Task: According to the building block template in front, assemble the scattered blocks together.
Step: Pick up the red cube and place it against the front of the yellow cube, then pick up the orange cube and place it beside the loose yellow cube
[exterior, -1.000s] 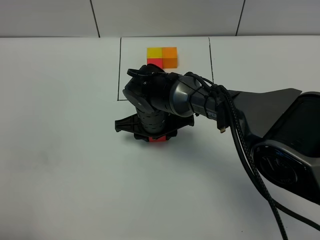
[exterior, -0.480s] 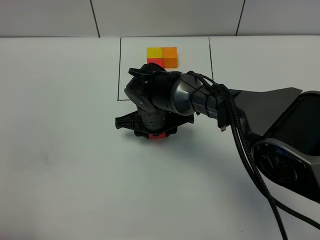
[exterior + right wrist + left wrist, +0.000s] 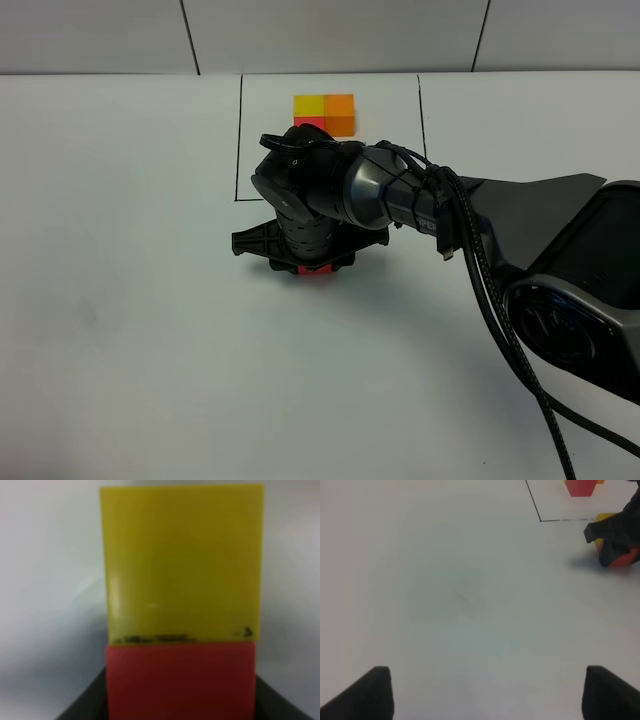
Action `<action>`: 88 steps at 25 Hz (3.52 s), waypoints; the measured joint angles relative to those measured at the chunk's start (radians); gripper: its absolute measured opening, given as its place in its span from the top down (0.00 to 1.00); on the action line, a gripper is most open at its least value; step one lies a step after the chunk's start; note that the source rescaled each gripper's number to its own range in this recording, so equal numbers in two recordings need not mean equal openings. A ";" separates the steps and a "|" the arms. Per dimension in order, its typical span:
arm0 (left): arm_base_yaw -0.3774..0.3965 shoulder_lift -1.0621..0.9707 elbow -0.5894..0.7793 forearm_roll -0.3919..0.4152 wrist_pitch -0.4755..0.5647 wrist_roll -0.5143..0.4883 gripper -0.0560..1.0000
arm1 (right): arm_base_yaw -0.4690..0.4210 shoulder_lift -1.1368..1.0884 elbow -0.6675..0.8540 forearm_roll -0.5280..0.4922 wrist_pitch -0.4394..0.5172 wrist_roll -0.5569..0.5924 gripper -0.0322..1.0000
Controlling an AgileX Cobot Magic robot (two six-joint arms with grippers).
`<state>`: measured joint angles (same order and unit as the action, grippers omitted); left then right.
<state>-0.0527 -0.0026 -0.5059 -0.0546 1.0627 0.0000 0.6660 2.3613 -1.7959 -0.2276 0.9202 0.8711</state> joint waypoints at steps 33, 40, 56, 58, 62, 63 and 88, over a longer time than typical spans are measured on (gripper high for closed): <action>0.000 0.000 0.000 0.000 0.000 0.000 0.36 | -0.012 -0.008 -0.001 0.084 -0.040 -0.070 0.60; 0.000 0.000 0.000 0.000 0.000 0.000 0.36 | -0.012 -0.040 0.004 0.083 -0.045 -0.094 0.02; 0.000 0.000 0.000 0.000 0.000 0.000 0.36 | -0.150 -0.531 0.535 0.083 -0.159 -0.247 0.00; 0.000 0.000 0.000 0.000 0.000 0.000 0.36 | -0.197 -0.609 0.634 0.080 -0.169 -0.261 0.00; 0.000 0.000 0.000 0.000 0.000 0.000 0.36 | -0.274 -0.740 0.783 0.062 -0.171 -0.284 0.00; 0.000 0.000 0.000 0.000 0.000 0.000 0.36 | -0.292 -0.763 0.813 0.062 -0.172 -0.295 0.00; 0.000 0.000 0.000 0.000 0.000 0.000 0.36 | -0.622 -0.816 1.019 0.155 -0.207 -0.694 0.07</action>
<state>-0.0527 -0.0026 -0.5059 -0.0546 1.0627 0.0000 0.0437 1.5454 -0.7764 -0.0729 0.7130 0.1768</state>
